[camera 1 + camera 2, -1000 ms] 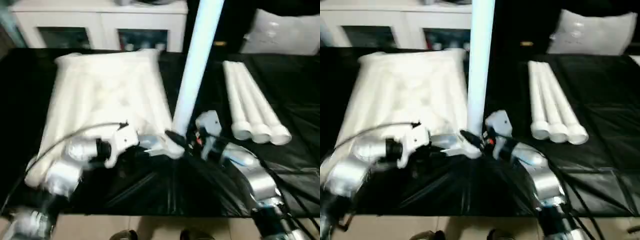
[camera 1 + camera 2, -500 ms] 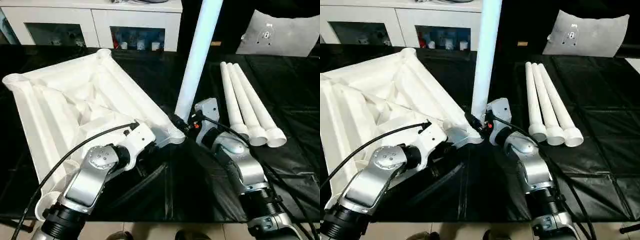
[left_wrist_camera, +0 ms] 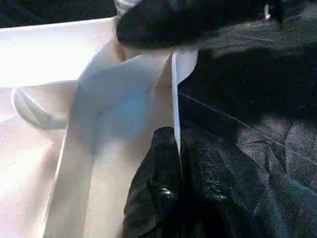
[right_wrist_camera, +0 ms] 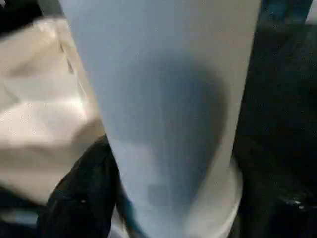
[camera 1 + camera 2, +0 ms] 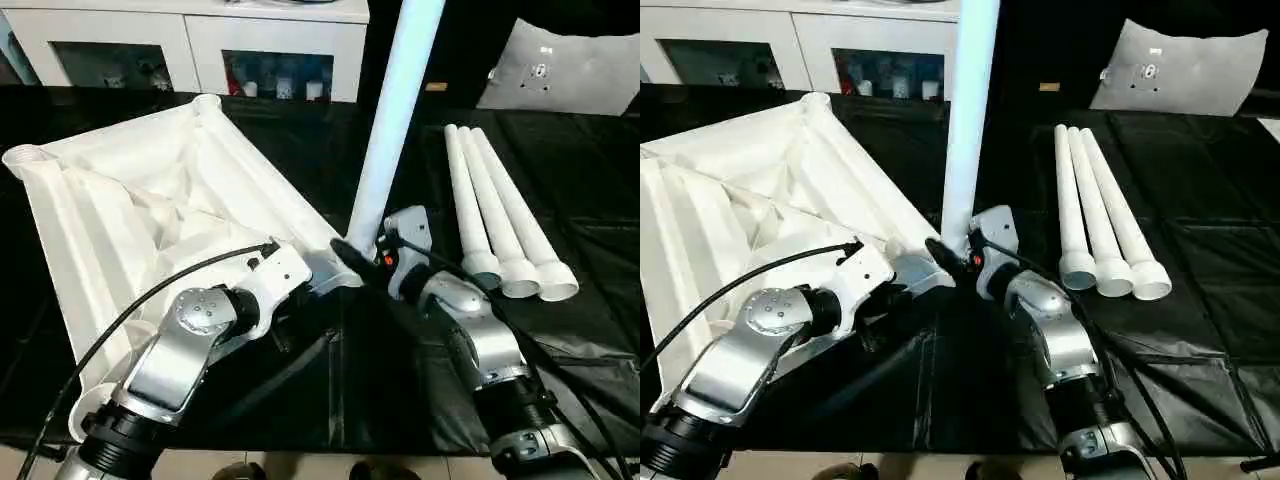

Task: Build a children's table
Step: Insert table leg to table base

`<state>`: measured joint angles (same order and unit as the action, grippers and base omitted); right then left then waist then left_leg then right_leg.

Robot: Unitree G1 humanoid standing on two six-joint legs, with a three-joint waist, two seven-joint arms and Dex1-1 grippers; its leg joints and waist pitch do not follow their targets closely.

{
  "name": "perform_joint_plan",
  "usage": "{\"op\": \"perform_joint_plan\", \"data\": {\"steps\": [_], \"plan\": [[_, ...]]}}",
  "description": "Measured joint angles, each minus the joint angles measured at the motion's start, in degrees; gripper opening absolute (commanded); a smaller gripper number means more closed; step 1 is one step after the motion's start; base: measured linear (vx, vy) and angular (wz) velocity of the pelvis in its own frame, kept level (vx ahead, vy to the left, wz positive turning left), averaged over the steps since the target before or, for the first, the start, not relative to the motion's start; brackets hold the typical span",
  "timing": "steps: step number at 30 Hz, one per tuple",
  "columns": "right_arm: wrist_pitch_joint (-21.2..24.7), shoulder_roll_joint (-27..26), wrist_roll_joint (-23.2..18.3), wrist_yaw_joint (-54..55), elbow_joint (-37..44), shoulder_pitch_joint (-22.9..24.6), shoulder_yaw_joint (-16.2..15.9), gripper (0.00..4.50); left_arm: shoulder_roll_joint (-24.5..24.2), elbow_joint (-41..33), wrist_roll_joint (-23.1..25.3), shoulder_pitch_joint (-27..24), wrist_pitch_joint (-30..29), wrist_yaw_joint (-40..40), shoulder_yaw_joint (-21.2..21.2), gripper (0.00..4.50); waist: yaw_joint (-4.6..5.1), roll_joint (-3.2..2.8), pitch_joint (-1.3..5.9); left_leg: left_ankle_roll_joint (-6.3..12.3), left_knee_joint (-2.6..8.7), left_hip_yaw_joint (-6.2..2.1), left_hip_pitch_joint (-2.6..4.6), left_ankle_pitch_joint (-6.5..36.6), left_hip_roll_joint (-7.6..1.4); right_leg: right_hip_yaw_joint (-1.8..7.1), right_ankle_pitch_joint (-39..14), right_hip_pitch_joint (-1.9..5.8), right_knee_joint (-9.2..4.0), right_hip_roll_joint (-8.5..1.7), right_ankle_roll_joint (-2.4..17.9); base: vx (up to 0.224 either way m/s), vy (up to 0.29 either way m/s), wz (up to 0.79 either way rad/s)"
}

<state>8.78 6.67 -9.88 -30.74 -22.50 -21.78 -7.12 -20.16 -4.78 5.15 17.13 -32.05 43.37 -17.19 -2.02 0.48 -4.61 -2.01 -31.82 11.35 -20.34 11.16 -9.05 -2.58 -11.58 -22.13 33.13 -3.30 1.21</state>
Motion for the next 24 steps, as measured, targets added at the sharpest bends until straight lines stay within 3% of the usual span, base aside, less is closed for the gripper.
{"op": "perform_joint_plan", "data": {"steps": [4, 9, 11, 17, 24], "plan": [[-1.01, 1.50, -0.45, -2.33, 1.75, 2.20, -0.07, 3.89, -1.51, 2.60, -0.61, 1.69, 2.45, 1.43, -0.25, 0.00, -0.25, -0.16, -0.09, 0.01, -0.04, -0.01, -0.02, -0.01, -0.08, -0.08, 0.01, 0.00, 0.05, 0.02, 0.01, 0.000, 0.000, 0.00], [0.31, 6.66, -1.96, -7.72, 6.14, 8.18, 0.24, 4.32, -4.48, 7.17, -1.11, 4.28, 7.92, 5.24, -0.60, 0.00, -0.46, -0.26, -0.14, 0.01, -0.10, -0.01, -0.08, -0.01, -0.09, -0.10, 0.01, 0.01, 0.04, 0.02, 0.01, 0.000, 0.000, 0.00], [0.45, 8.71, -2.87, -10.39, 6.84, 11.15, 0.34, 4.48, -5.72, 8.90, -1.69, 5.16, 10.25, 7.11, -0.55, 0.00, -0.50, -0.59, -0.35, 0.04, -0.22, -0.01, -0.22, -0.01, -0.09, -0.10, 0.02, -0.08, 0.06, 0.02, 0.01, 0.000, 0.000, 0.00], [1.45, 13.51, -5.92, -16.29, 12.39, 11.88, 1.83, 4.48, -8.36, 13.69, -2.52, 6.99, 17.77, 12.63, -0.95, 0.00, -0.78, -0.79, -0.43, 0.32, -0.56, -0.04, -0.53, -0.17, -0.23, -0.21, 0.09, -0.37, 0.39, 0.03, 0.03, 0.000, 0.000, 0.00], [2.81, 17.60, -6.47, -21.71, 15.20, 8.47, 1.47, 4.48, -10.42, 18.27, -5.30, 8.99, 24.18, 22.65, -2.69, 0.00, -2.18, -0.94, -0.43, 0.32, -1.12, -0.03, -0.83, -0.17, -0.23, -0.15, 0.11, -0.71, 1.04, -0.04, 0.10, 0.000, 0.000, 0.00]]}}
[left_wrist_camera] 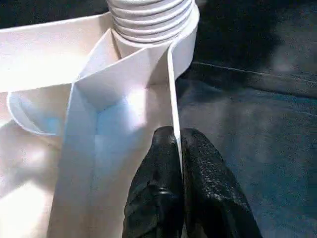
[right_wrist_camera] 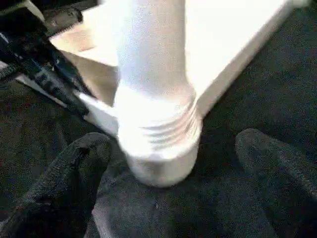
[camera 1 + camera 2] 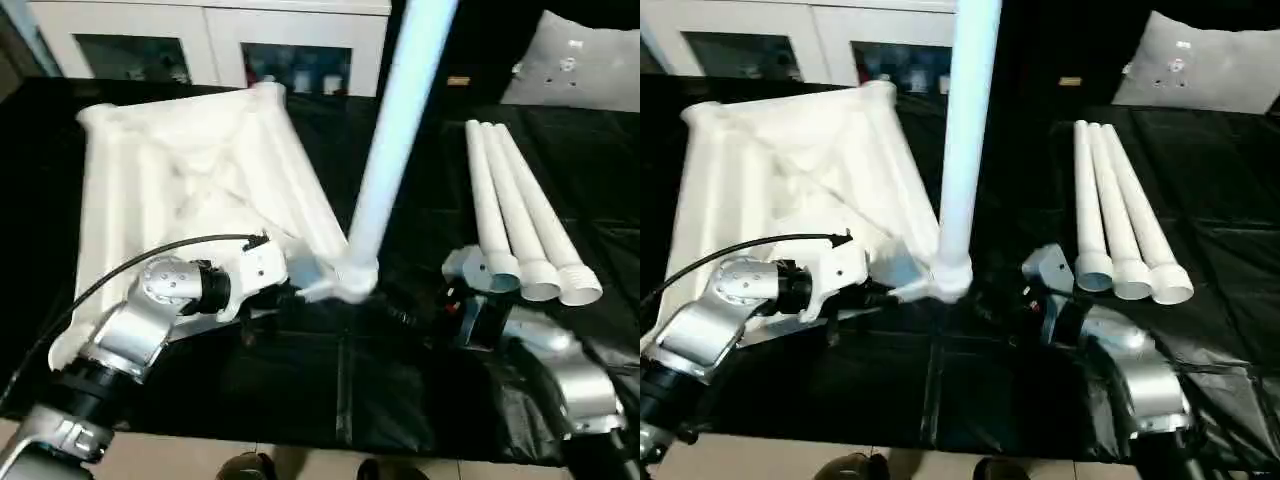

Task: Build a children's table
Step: Insert table leg to table base, then rotate leg to tighten

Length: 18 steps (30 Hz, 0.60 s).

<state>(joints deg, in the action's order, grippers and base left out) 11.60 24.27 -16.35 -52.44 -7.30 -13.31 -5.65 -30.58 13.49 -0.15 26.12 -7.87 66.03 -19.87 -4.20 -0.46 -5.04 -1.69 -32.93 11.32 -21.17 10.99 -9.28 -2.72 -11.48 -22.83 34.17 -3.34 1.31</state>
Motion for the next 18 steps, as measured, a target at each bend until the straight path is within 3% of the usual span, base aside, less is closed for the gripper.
{"op": "perform_joint_plan", "data": {"steps": [4, 9, 10, 12, 18], "plan": [[1.81, 1.20, 0.02, -3.44, 0.71, -2.48, -2.40, 4.48, -0.11, 2.20, -0.08, 1.68, 2.76, 3.16, -1.45, 0.00, -0.80, -0.05, 0.02, -0.24, -0.21, 0.00, 0.05, 0.13, -0.05, 0.00, 0.06, 0.05, 0.19, 0.00, 0.07, 0.000, 0.000, 0.00], [2.29, 1.19, 0.84, -6.52, 0.31, -4.29, -5.62, 4.48, 0.34, 4.32, -0.06, 3.11, 5.08, 5.34, -2.51, 0.00, -1.07, -0.07, 0.02, -0.24, -0.40, 0.00, 0.00, 0.13, -0.06, 0.01, 0.06, 0.04, 0.32, -0.03, 0.07, 0.000, 0.000, 0.00], [2.25, 1.19, 1.03, -6.95, 0.30, -4.81, -5.93, 4.21, 0.49, 4.58, -0.02, 3.26, 5.37, 5.56, -2.59, 0.00, -1.07, -0.07, 0.02, -0.23, -0.46, 0.00, -0.01, 0.14, -0.06, 0.01, 0.06, 0.04, 0.34, -0.03, 0.07, 0.000, 0.000, 0.00], [2.16, 1.19, 1.16, -7.72, 0.05, -5.24, -6.18, 4.21, 0.65, 5.07, -0.03, 3.44, 5.86, 5.85, -2.65, 0.00, -1.09, -0.07, 0.02, -0.23, -0.52, 0.00, -0.03, 0.14, -0.07, 0.00, 0.06, 0.04, 0.37, -0.03, 0.07, 0.000, 0.000, 0.00], [2.87, 1.57, 1.19, -9.57, -1.12, -6.63, -6.74, 3.65, 0.75, 6.19, 0.01, 3.97, 6.81, 6.18, -2.76, 0.00, -1.08, -0.07, 0.02, -0.22, -0.69, 0.00, -0.04, 0.15, -0.10, 0.01, 0.06, 0.00, 0.59, -0.04, 0.07, 0.000, 0.000, 0.00]]}}
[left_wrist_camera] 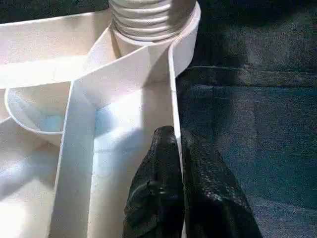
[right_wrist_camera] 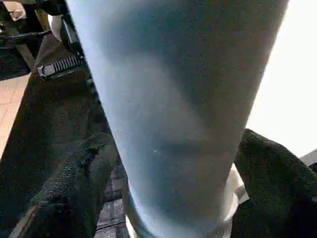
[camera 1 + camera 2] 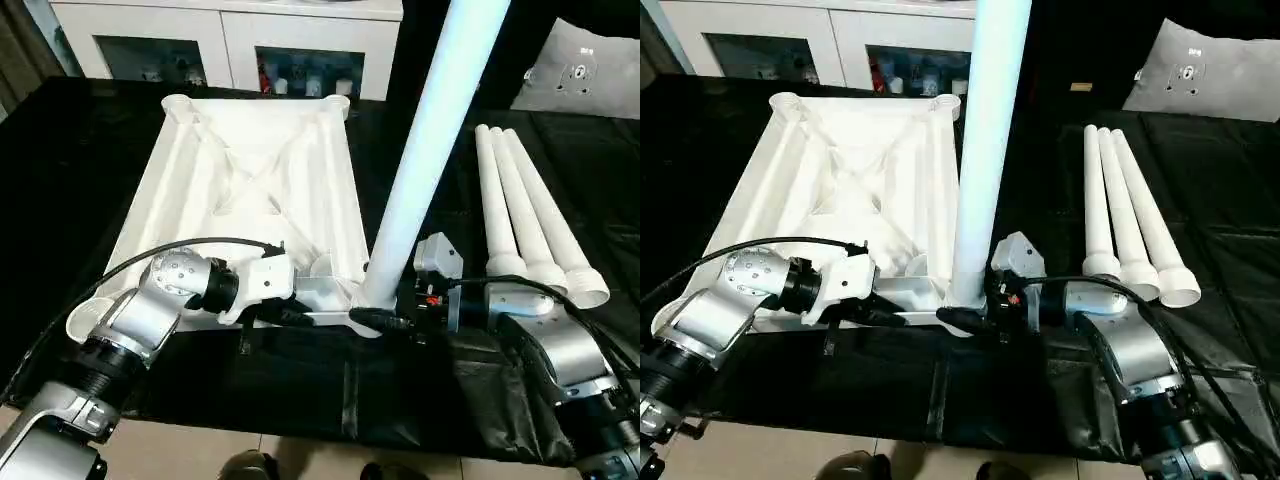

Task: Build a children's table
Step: Rotate leg to tighten

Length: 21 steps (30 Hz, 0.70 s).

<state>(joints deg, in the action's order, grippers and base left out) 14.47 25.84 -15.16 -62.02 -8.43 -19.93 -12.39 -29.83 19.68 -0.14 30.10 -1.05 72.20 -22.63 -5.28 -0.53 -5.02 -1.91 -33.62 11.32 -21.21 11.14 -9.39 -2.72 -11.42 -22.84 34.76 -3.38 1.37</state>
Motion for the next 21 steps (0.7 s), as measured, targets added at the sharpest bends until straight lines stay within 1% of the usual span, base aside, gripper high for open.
{"op": "perform_joint_plan", "data": {"steps": [2, 3, 6, 9, 11, 15, 21], "plan": [[0.15, 0.48, -0.01, -0.60, 0.00, -0.18, -0.39, 3.40, 0.05, 0.28, -0.01, 0.07, 0.21, 0.11, -0.04, 0.00, -0.05, 0.00, 0.00, -0.01, -0.04, 0.00, 0.01, 0.00, -0.03, -0.01, 0.00, 0.00, 0.05, 0.00, 0.00, 0.000, 0.000, 0.00], [0.17, 0.84, 0.00, -0.81, 0.00, -0.21, -0.46, 3.40, 0.05, 0.30, 0.00, 0.07, 0.28, 0.20, -0.12, 0.00, -0.08, 0.00, 0.00, -0.02, -0.04, 0.00, 0.01, 0.01, -0.02, -0.01, 0.00, 0.00, 0.06, 0.00, 0.00, 0.000, 0.000, 0.00], [0.18, 1.39, 0.16, -1.57, -0.26, -0.23, -0.53, 3.12, 0.05, 0.56, 0.07, 0.07, 0.91, 0.56, -0.26, 0.00, -0.11, 0.00, 0.00, -0.03, -0.07, 0.00, 0.03, 0.01, -0.03, -0.01, 0.00, 0.02, 0.07, 0.00, 0.00, 0.000, 0.000, 0.00], [0.07, 1.43, 0.39, -1.87, -1.10, -0.25, -0.68, 3.01, 0.05, 0.89, 0.08, 0.07, 1.42, 0.77, -0.26, 0.00, -0.09, 0.00, 0.00, -0.04, -0.10, 0.00, 0.04, 0.02, -0.03, 0.00, 0.00, 0.02, 0.12, 0.00, 0.00, 0.000, 0.000, 0.00], [0.01, 1.43, 0.57, -1.90, -1.16, -0.28, -0.72, 2.83, 0.05, 0.94, 0.09, 0.07, 1.49, 0.77, -0.26, 0.00, -0.11, 0.00, 0.00, -0.04, -0.10, 0.00, 0.05, 0.02, -0.03, 0.00, 0.00, 0.03, 0.13, 0.00, 0.00, 0.000, 0.000, 0.00], [-0.10, 1.36, 0.75, -1.90, -1.34, -0.38, -0.91, 2.71, 0.06, 1.14, 0.09, 0.09, 1.70, 0.77, -0.26, 0.00, -0.10, 0.00, 0.01, -0.04, -0.10, 0.00, 0.05, 0.02, -0.03, 0.00, 0.00, 0.03, 0.13, 0.00, 0.00, 0.000, 0.000, 0.00], [0.26, 0.78, 1.18, -1.74, -1.29, -0.23, -1.02, 2.67, 0.07, 1.48, 0.09, 0.09, 1.94, 0.71, -0.16, 0.00, -0.04, -0.03, 0.02, -0.06, -0.10, 0.00, 0.10, 0.02, -0.04, 0.00, 0.00, 0.05, 0.15, 0.00, 0.00, 0.000, 0.000, 0.00]]}}
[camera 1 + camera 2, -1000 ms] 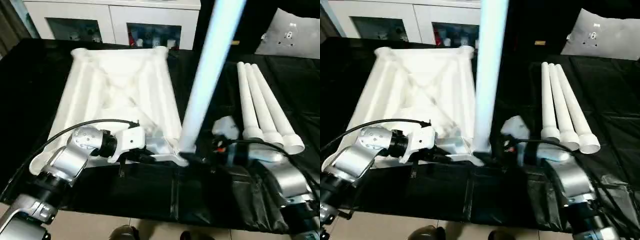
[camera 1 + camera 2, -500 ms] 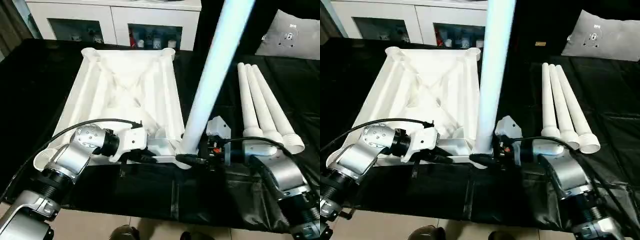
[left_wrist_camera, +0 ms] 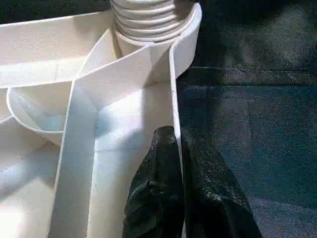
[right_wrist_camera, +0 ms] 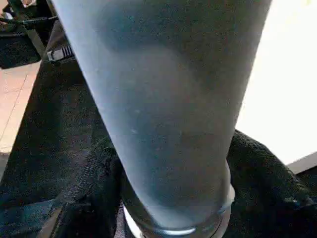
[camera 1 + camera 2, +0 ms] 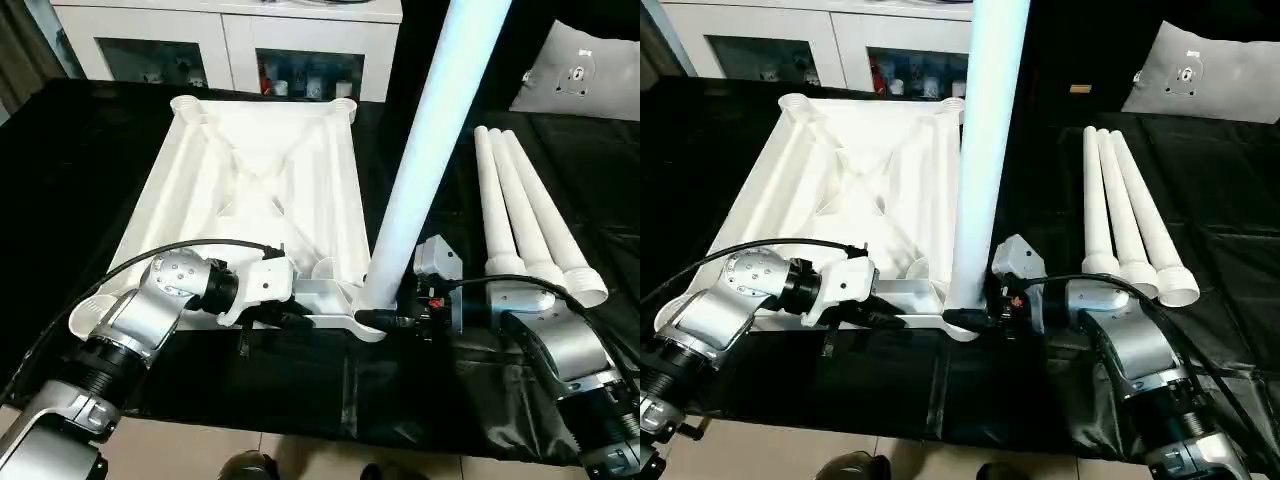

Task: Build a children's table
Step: Rotate leg to tighten

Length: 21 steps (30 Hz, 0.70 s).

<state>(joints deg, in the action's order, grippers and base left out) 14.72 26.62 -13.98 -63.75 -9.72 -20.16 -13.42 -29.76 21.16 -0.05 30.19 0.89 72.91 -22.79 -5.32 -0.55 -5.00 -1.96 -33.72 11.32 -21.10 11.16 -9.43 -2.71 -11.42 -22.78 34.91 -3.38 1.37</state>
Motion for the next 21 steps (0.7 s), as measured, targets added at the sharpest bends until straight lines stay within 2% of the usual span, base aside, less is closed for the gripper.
{"op": "perform_joint_plan", "data": {"steps": [4, 8, 10, 12, 16, 21], "plan": [[2.65, -2.56, -0.88, 4.34, 2.22, 2.64, 1.88, 2.66, 1.21, -0.55, -0.20, -0.49, -3.30, -1.52, 0.68, 0.00, 0.07, -0.17, 0.09, -0.02, 0.00, 0.01, 0.14, 0.00, 0.00, 0.03, 0.00, 0.12, 0.01, 0.00, 0.01, 0.000, 0.000, 0.00], [4.63, -7.75, -0.12, 14.06, 3.07, 4.58, 4.49, 2.66, 3.47, -1.99, -0.04, -1.75, -10.07, -6.96, 2.86, 0.00, 0.57, -0.45, -0.03, -0.06, -0.02, 0.01, 0.81, -0.01, 0.01, 0.08, -0.22, 0.61, 0.00, 0.00, -0.37, 0.000, 0.000, 0.00], [5.59, -9.70, 0.29, 18.26, 3.10, 4.77, 5.48, 2.66, 4.95, -3.01, 0.03, -2.38, -13.07, -9.62, 3.40, 0.00, 1.12, -0.68, -0.19, -0.06, 0.07, 0.00, 1.15, -0.01, 0.04, 0.10, -0.34, 0.87, -0.23, -0.01, -0.55, 0.000, 0.000, 0.00], [6.26, -12.72, 0.90, 23.43, 3.01, 4.87, 7.15, 2.66, 6.83, -4.37, 0.26, -3.05, -16.16, -12.94, 4.45, 0.00, 1.86, -0.80, -0.33, -0.06, 0.14, -0.01, 1.08, -0.01, 0.04, 0.07, -0.34, 0.85, -0.48, -0.02, -0.55, 0.000, 0.000, 0.00], [6.89, -22.56, 3.15, 40.97, 0.04, 2.50, 12.88, 2.65, 16.03, -6.96, 2.13, -3.84, -25.36, -25.47, 6.83, 0.00, 3.35, -0.95, -0.41, -0.04, 0.16, -0.01, 0.96, -0.01, 0.17, 0.14, -0.34, 0.80, -1.00, -0.06, -0.55, 0.000, 0.000, 0.00], [5.18, -26.98, 6.50, 53.46, -5.29, -2.04, 14.27, 2.65, 23.69, -7.68, 4.90, -3.64, -29.83, -36.40, 7.13, 0.00, 3.64, -1.02, -0.41, -0.02, 0.33, 0.00, 0.92, 0.00, 0.32, 0.27, -0.33, 0.82, -1.50, -0.07, -0.54, 0.000, 0.000, 0.00]]}}
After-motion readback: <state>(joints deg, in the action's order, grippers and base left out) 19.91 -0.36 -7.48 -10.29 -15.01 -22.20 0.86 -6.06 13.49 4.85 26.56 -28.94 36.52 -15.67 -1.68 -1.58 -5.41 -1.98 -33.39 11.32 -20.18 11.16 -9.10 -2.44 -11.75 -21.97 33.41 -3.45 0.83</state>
